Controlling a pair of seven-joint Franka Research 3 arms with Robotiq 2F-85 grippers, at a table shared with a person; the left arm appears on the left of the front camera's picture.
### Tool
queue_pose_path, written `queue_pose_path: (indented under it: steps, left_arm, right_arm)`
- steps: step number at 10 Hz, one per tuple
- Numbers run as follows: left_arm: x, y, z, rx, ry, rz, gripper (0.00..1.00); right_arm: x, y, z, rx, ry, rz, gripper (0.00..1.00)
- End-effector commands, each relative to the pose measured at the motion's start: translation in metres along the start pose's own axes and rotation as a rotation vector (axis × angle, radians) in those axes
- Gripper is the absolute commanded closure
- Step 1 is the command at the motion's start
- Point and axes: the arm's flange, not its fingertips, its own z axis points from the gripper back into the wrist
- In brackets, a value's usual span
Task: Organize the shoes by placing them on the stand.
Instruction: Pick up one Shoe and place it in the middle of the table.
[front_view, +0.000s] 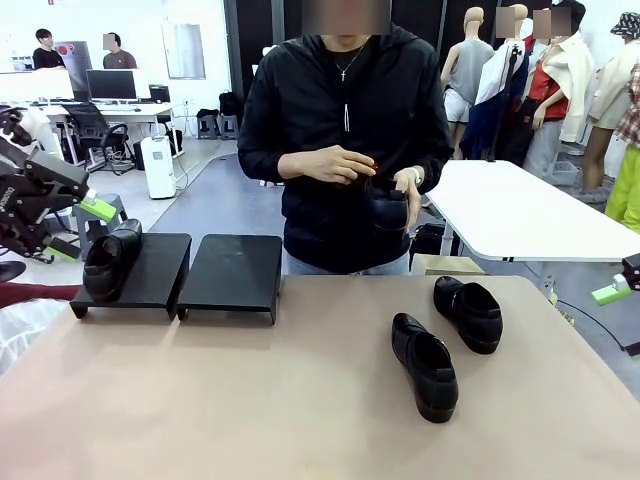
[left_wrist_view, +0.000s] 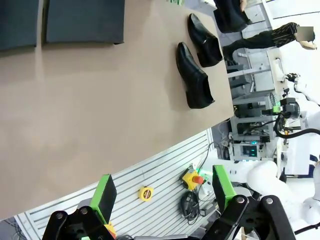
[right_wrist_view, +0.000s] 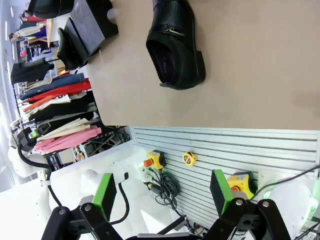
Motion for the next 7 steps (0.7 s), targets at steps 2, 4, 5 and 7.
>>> queue_pose_path:
  steps: [2, 4, 5, 7]
  left_arm:
    - [-0.0013, 0.0034, -0.0006, 0.004, 0.008, -0.013, 0.0]
    - [-0.0013, 0.0034, -0.0006, 0.004, 0.008, -0.013, 0.0]
    - [-0.0013, 0.0034, -0.0006, 0.004, 0.008, -0.013, 0.0]
    - [-0.0013, 0.0034, -0.0006, 0.004, 0.008, -0.013, 0.0]
  right_arm:
    - [0.0016, 0.0017, 0.0022, 0.029, -0.003, 0.016, 0.0]
    - [0.0016, 0.0017, 0.0022, 0.029, -0.003, 0.016, 0.0]
    - [0.0016, 0.0017, 0.0022, 0.029, -0.003, 0.016, 0.0]
    - [0.0, 0.0, 0.0, 0.0, 0.0, 0.0, 0.0]
